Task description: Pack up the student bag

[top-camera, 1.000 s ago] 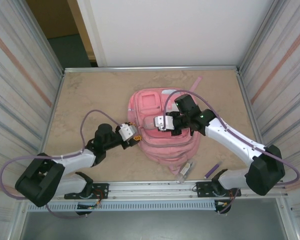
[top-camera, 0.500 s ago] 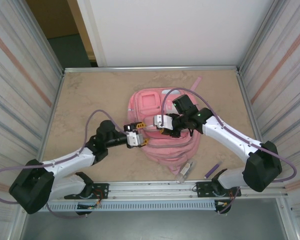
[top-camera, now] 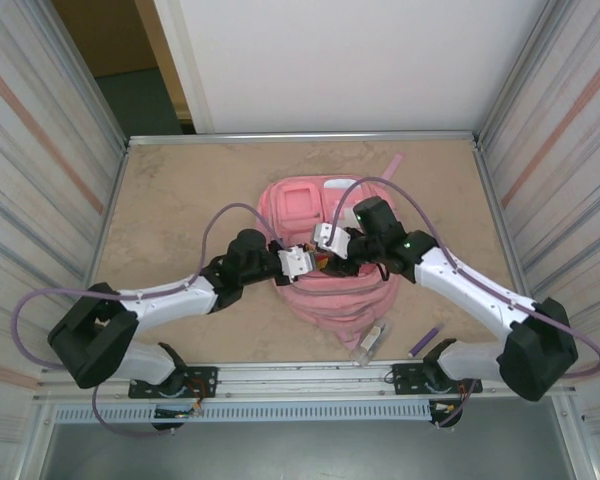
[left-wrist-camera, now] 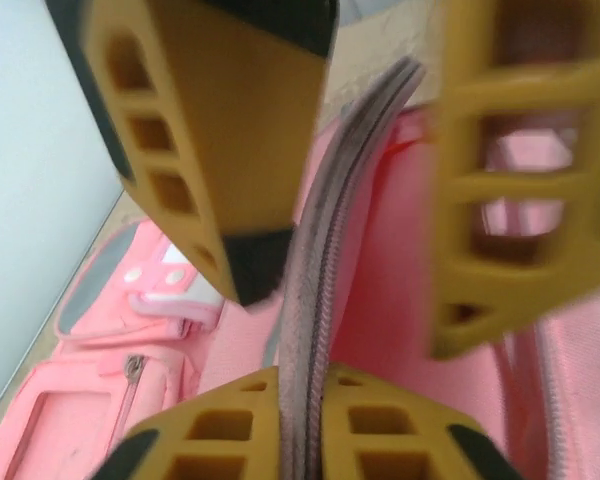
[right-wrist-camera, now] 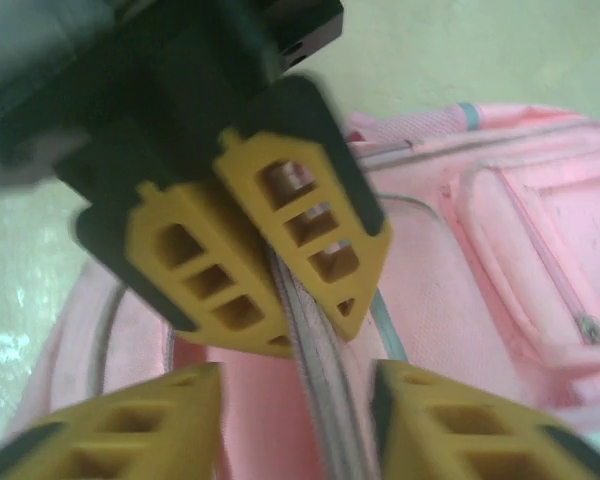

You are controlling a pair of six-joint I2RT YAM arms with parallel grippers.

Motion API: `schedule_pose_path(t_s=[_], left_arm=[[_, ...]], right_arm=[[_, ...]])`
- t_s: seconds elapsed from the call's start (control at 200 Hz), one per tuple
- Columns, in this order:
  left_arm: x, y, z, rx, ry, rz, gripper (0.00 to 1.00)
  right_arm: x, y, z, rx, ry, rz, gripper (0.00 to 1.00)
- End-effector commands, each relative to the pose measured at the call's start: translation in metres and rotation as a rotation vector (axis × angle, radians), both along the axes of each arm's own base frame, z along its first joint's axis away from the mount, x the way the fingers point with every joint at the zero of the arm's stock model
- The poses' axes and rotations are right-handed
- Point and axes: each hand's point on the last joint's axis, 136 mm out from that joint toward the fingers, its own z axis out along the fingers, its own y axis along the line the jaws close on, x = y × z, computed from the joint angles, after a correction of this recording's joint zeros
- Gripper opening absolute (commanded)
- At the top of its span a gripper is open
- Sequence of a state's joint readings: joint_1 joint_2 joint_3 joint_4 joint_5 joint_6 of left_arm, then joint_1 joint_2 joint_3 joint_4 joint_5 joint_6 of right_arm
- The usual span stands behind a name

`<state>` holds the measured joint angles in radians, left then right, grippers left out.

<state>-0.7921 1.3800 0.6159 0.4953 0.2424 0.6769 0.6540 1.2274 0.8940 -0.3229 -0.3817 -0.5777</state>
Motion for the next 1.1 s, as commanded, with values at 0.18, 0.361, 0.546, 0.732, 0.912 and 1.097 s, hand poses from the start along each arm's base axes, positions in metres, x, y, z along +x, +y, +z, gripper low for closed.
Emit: schedule_pose_path(t_s=[0.18,0.361,0.546,0.732,0.912,1.097], left_arm=[[0.075,0.036,0.032,-0.078,0.029,0.371,0.00],[0.107,0.075,0.044,-0.203,0.109,0.553,0.00],[0.115,0.095,0.050,-0.207,0.146,0.701,0.00],[0.107,0.093,0.048,-0.335,0.327,0.742,0.00],[0.095,0.071,0.044,-0.402,0.381,0.698,0.00],[0.089,0.051,0.038,-0.400,0.415,0.714,0.00]], right_arm=[[0.033,-0.077,0.058,0.428,0.048,-0.815,0.99],[0.012,-0.172,0.006,0.619,0.445,-1.493,0.99],[-0.066,-0.224,-0.071,0.424,0.786,-2.095,0.99],[-0.104,-0.196,-0.096,0.191,1.041,-2.131,0.99],[-0.111,-0.169,-0.103,0.121,1.047,-2.096,1.00],[-0.119,-0.144,-0.127,0.029,1.082,-2.077,0.95]])
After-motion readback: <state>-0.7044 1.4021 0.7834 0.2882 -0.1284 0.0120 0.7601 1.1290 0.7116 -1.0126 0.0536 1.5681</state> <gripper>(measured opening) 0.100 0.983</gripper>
